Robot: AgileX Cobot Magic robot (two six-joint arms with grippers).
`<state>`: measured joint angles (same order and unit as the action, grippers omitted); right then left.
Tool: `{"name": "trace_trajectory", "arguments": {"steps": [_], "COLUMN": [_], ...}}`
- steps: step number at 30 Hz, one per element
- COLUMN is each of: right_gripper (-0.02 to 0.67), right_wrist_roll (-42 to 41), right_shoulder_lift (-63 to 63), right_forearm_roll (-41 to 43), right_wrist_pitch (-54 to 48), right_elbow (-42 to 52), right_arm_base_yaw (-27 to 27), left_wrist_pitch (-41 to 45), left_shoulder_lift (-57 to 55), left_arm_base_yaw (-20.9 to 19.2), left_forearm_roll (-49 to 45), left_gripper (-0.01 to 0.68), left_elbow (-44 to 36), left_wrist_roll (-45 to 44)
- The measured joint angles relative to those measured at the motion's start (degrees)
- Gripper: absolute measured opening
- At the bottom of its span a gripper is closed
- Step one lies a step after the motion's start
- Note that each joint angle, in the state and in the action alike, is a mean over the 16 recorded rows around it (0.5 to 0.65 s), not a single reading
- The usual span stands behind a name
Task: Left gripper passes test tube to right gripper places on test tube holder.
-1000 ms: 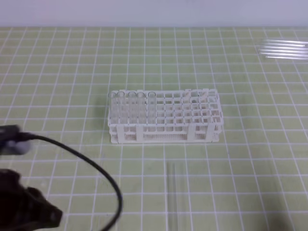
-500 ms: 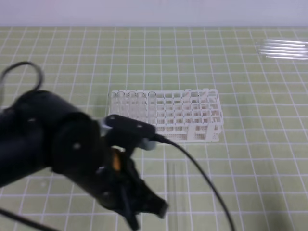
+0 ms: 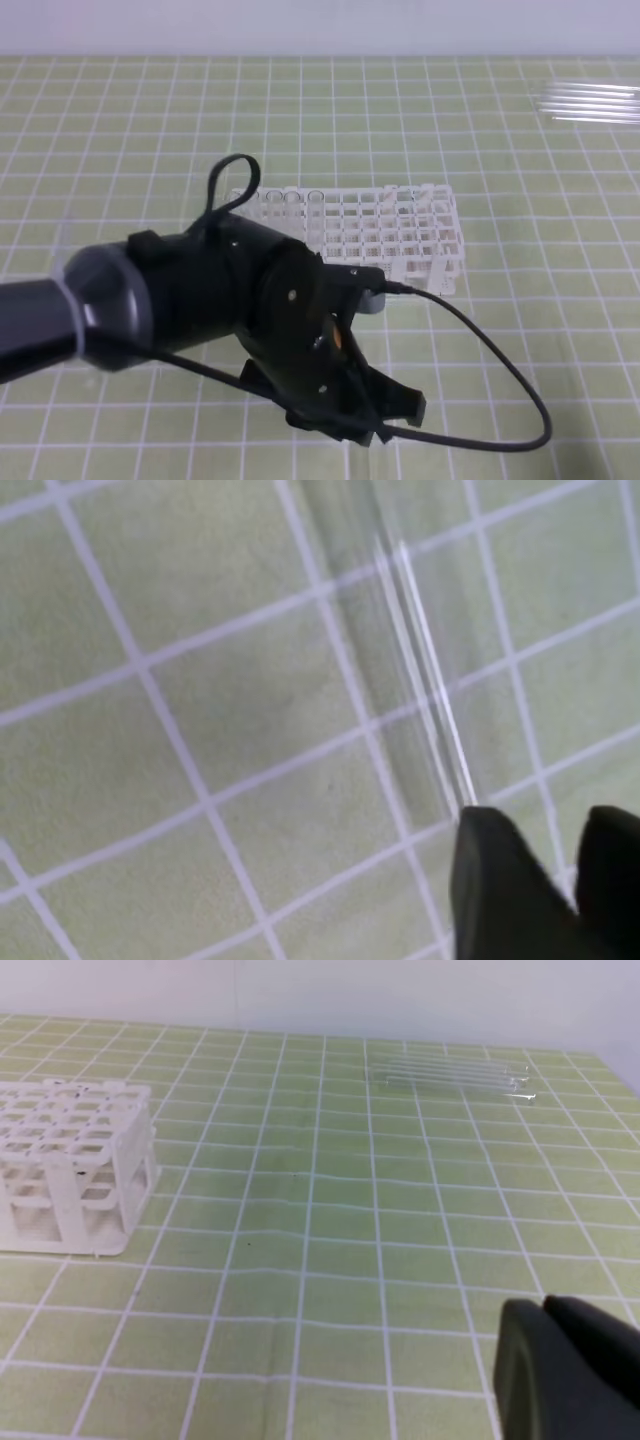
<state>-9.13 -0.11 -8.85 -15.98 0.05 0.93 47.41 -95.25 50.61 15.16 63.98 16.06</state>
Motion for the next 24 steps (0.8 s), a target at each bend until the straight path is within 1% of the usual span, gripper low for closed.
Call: {"name": "trace_trajectory", "arguments": {"steps": [4,7,9,17,24], "right_gripper": [-0.017,-0.017,-0.017,-0.017,-0.017], "right_wrist_roll": [0.0,0.0,0.0,0.0,0.0], "right_shoulder_lift": [0.0,0.0,0.0,0.0,0.0], "right_forearm_roll": [0.0,0.0,0.0,0.0,0.0], "right_wrist_pitch": [0.0,0.0,0.0,0.0,0.0], "right_elbow": [0.0,0.0,0.0,0.0,0.0], "right_arm_base_yaw": [0.0,0.0,0.0,0.0,0.0], "left_wrist_pitch": [-0.8,-1.0,-1.2,-1.9,-0.6], "left_shoulder_lift": [-1.8,-2.7,-3.4,-5.6,-7.9], "left_arm_base_yaw": [0.3,0.7,1.1,2.7,3.3], "left_forearm_roll": [0.9,0.9,0.8,0.4,-0.7], "left_gripper": [0.253,0.293,0.307,0.289,0.3], "left_elbow": [0.2,0.3,0.4,1.1,2.7], "left_wrist_roll": [0.0,0.1,0.3,1.1,1.1]}}
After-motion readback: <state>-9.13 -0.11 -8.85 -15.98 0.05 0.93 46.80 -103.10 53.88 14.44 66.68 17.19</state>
